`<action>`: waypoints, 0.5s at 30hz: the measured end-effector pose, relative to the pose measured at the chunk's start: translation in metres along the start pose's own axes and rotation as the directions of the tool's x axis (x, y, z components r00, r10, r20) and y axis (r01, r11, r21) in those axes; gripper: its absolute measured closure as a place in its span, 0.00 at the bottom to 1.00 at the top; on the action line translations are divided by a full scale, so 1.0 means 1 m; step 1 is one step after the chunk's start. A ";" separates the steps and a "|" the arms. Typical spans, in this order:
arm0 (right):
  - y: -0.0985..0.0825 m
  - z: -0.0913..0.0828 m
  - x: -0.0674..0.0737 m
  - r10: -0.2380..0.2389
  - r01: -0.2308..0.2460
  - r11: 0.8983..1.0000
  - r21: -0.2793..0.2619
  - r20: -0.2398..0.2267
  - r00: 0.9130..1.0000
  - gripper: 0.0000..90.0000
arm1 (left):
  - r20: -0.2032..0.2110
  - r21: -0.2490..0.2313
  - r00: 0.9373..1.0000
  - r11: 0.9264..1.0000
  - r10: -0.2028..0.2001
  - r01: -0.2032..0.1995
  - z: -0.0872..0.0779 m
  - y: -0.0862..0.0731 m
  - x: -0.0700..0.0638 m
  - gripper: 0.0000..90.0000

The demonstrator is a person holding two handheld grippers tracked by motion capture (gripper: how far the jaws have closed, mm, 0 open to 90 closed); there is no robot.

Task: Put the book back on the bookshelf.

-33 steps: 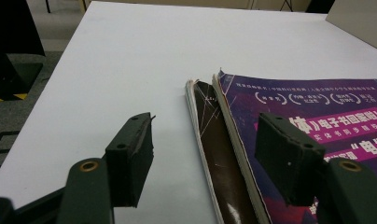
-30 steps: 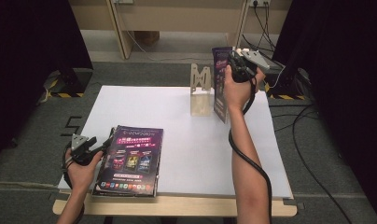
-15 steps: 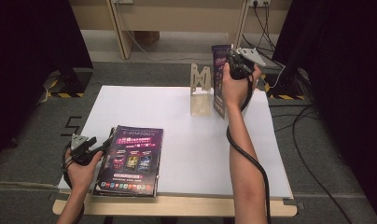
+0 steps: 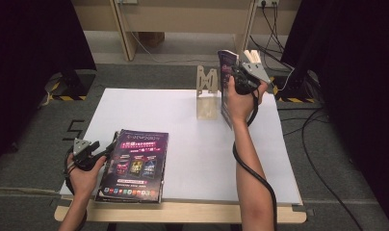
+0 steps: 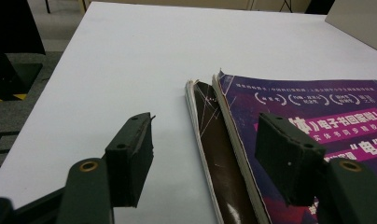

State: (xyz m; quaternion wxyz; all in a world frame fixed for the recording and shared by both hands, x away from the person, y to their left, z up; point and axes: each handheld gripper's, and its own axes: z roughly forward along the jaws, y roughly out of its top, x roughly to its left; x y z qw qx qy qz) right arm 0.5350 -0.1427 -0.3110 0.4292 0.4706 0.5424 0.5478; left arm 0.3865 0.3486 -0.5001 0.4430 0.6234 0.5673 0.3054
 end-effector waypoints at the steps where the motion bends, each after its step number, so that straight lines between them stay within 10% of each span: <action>1: -0.001 -0.003 0.000 -0.005 0.005 1.000 -0.003 -0.003 1.000 0.93 | -0.001 0.002 1.000 1.000 0.001 -0.001 0.000 0.000 0.000 0.40; 15: -0.021 -0.052 0.003 -0.026 0.026 1.000 -0.010 -0.012 1.000 0.91 | -0.003 -0.004 1.000 1.000 0.008 -0.008 0.000 0.000 -0.001 0.41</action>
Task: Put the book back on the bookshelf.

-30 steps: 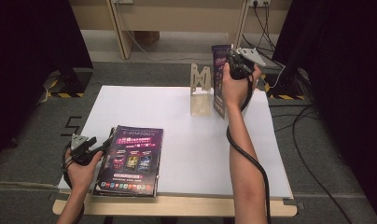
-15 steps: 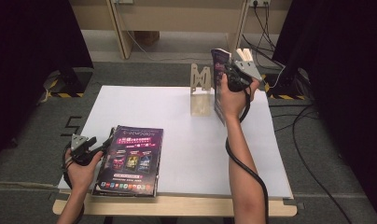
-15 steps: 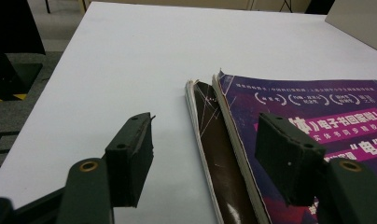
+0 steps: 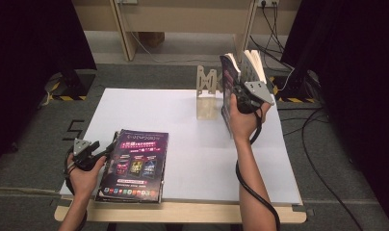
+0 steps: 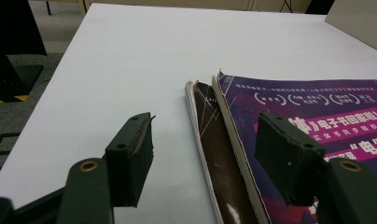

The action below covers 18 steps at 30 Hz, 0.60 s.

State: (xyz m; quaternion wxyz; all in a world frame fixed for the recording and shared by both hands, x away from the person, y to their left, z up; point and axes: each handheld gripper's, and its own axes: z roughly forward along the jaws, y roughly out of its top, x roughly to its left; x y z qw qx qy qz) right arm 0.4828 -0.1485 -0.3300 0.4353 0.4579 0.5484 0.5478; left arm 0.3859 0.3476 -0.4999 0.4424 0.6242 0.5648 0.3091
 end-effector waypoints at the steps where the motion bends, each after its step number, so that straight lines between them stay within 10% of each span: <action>1: -0.001 -0.004 -0.001 -0.001 0.001 1.000 0.002 0.000 1.000 0.91 | -0.001 0.001 1.000 1.000 0.002 -0.002 0.000 0.000 0.000 0.41; 18: -0.002 -0.028 -0.010 0.025 -0.025 0.998 0.059 0.004 1.000 0.86 | -0.003 0.003 1.000 1.000 0.006 -0.006 0.000 0.000 -0.001 0.41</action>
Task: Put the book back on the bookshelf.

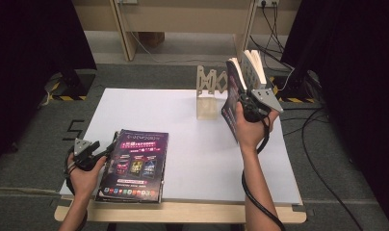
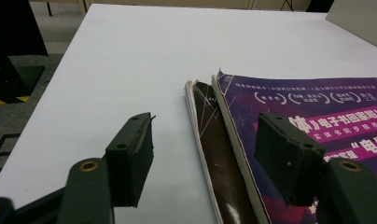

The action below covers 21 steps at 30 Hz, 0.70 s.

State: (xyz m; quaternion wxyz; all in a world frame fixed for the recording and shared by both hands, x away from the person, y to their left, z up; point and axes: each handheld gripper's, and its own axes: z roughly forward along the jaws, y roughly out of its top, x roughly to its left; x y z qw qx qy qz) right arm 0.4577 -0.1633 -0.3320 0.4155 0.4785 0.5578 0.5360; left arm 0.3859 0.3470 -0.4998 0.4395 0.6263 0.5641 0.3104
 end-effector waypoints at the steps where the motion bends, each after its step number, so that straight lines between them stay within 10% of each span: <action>1: 0.000 0.000 0.000 -0.001 0.001 1.000 0.005 0.002 1.000 0.85 | 0.000 0.000 1.000 1.000 0.000 0.000 0.000 0.000 0.000 0.41; 21: 0.000 0.009 -0.002 -0.043 0.043 0.996 0.080 0.000 0.999 0.89 | 0.000 0.001 1.000 1.000 0.003 -0.003 0.000 0.000 0.000 0.41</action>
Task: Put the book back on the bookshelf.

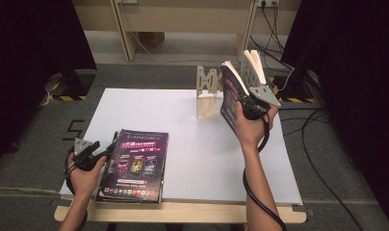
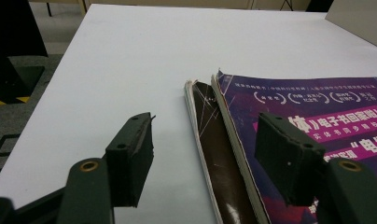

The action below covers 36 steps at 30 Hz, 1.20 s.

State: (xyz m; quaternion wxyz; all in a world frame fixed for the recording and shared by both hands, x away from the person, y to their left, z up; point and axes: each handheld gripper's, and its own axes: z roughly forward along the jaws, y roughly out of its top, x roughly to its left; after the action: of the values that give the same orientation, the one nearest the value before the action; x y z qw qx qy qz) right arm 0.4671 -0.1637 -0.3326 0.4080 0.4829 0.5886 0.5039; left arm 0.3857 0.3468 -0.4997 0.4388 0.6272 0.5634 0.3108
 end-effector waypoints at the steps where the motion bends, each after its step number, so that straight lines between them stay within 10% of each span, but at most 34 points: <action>1: 0.001 0.000 0.000 -0.005 0.004 1.000 0.007 0.003 1.000 0.89 | 0.000 0.000 1.000 1.000 0.000 0.000 0.000 0.000 0.000 0.41; 36: 0.016 0.016 0.004 0.041 -0.041 0.999 -0.004 -0.004 0.999 0.93 | 0.003 -0.001 1.000 1.000 -0.006 0.006 0.000 0.000 0.001 0.41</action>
State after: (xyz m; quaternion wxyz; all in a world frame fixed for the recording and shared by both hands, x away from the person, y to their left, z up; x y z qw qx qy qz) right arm 0.4839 -0.1565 -0.3194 0.3973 0.4932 0.5782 0.5144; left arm 0.3859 0.3478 -0.4999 0.4410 0.6258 0.5643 0.3088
